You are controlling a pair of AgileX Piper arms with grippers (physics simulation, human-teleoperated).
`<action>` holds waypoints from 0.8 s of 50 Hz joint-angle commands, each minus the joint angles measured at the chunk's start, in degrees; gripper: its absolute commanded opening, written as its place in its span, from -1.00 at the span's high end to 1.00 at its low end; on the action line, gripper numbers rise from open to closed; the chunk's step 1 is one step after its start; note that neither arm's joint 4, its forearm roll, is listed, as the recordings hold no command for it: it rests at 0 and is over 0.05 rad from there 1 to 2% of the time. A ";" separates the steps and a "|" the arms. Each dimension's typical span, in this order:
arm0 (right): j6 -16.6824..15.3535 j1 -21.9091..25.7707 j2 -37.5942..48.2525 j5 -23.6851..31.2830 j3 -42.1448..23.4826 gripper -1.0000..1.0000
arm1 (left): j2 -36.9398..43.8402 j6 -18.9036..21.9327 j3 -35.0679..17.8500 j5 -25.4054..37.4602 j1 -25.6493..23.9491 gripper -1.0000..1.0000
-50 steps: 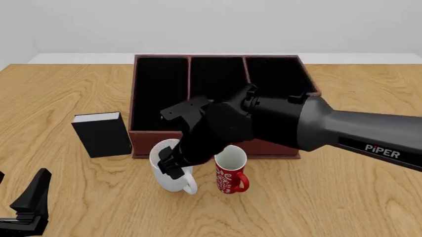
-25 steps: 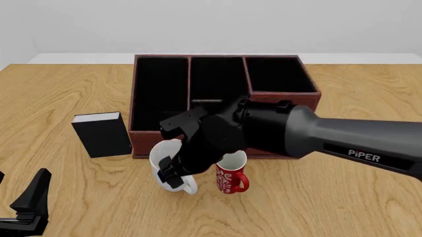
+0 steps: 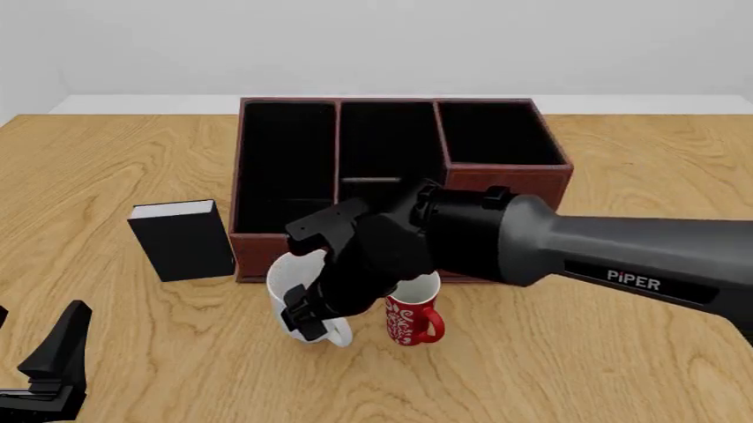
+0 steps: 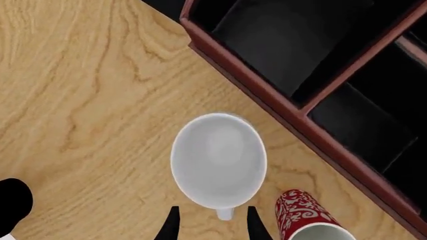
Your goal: Pick up the white mug and place it to the right of the caddy.
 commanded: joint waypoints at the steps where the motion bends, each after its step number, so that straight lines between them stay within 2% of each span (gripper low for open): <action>1: 0.31 0.19 0.59 -0.49 0.14 -1.00 | 0.00 0.00 0.00 0.00 0.00 -1.00; 40: 1.90 0.92 1.95 -2.34 1.51 -1.00 | 0.00 0.00 0.00 0.00 0.00 -1.00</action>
